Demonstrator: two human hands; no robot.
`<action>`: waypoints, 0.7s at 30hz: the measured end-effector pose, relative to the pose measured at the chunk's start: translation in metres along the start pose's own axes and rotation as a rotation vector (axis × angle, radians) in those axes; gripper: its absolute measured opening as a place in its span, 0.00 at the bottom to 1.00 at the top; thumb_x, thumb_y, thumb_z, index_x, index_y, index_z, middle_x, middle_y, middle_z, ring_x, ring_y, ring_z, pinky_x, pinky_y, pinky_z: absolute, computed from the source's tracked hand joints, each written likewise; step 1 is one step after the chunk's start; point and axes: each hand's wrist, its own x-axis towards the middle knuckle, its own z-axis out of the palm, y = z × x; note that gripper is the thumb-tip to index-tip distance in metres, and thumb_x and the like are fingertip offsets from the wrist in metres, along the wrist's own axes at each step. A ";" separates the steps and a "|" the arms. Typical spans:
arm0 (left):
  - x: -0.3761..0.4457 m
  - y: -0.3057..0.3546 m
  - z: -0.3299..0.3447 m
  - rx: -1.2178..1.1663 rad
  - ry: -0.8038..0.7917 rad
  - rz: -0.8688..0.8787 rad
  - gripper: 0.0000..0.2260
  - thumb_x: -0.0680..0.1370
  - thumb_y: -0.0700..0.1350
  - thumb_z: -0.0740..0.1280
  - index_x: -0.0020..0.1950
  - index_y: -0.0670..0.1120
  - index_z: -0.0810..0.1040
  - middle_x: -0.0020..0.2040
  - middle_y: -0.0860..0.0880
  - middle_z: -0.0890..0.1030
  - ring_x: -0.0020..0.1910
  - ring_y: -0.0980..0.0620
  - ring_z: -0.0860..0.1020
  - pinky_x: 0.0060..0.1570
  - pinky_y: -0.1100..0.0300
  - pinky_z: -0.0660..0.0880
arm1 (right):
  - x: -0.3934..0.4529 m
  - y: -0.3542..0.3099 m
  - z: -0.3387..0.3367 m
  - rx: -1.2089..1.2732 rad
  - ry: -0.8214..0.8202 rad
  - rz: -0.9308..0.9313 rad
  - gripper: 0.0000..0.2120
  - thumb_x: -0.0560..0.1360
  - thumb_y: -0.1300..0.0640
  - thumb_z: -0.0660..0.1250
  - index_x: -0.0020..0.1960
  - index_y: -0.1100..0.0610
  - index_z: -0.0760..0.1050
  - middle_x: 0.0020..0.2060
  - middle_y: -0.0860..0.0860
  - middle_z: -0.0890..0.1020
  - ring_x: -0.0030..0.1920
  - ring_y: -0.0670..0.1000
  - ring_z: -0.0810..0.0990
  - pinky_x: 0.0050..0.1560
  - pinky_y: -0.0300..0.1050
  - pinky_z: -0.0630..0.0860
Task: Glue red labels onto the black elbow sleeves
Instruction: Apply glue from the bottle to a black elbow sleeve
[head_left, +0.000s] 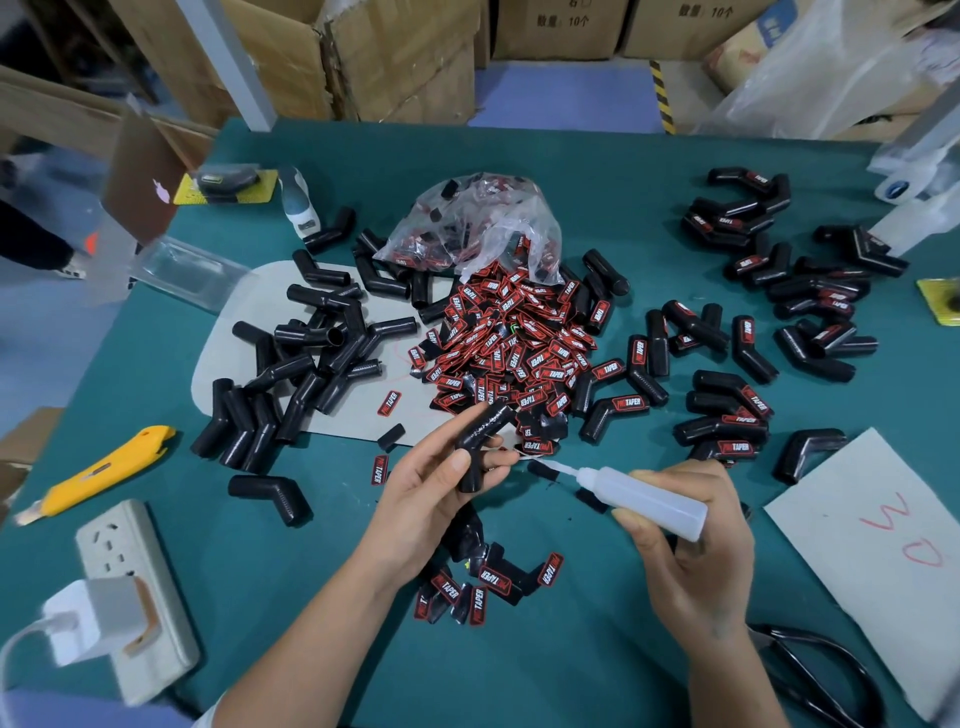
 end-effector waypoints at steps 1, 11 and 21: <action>0.000 0.000 0.000 0.004 0.002 0.001 0.27 0.79 0.52 0.75 0.76 0.47 0.76 0.66 0.34 0.81 0.65 0.39 0.82 0.62 0.54 0.79 | 0.000 0.000 0.000 0.001 -0.005 -0.002 0.12 0.82 0.40 0.67 0.55 0.48 0.76 0.48 0.48 0.81 0.51 0.42 0.77 0.50 0.34 0.72; -0.001 0.000 0.000 0.062 0.002 0.002 0.27 0.80 0.52 0.74 0.77 0.47 0.75 0.67 0.33 0.80 0.67 0.38 0.81 0.63 0.54 0.78 | 0.001 0.000 0.000 -0.013 -0.002 -0.003 0.16 0.82 0.40 0.66 0.55 0.52 0.77 0.47 0.49 0.81 0.51 0.43 0.78 0.50 0.36 0.72; -0.001 0.001 -0.002 0.034 0.005 0.002 0.26 0.80 0.52 0.74 0.77 0.48 0.76 0.68 0.37 0.81 0.67 0.38 0.81 0.63 0.54 0.79 | 0.002 -0.002 -0.001 -0.008 -0.002 -0.014 0.13 0.82 0.41 0.66 0.55 0.50 0.76 0.48 0.47 0.81 0.51 0.41 0.77 0.50 0.35 0.72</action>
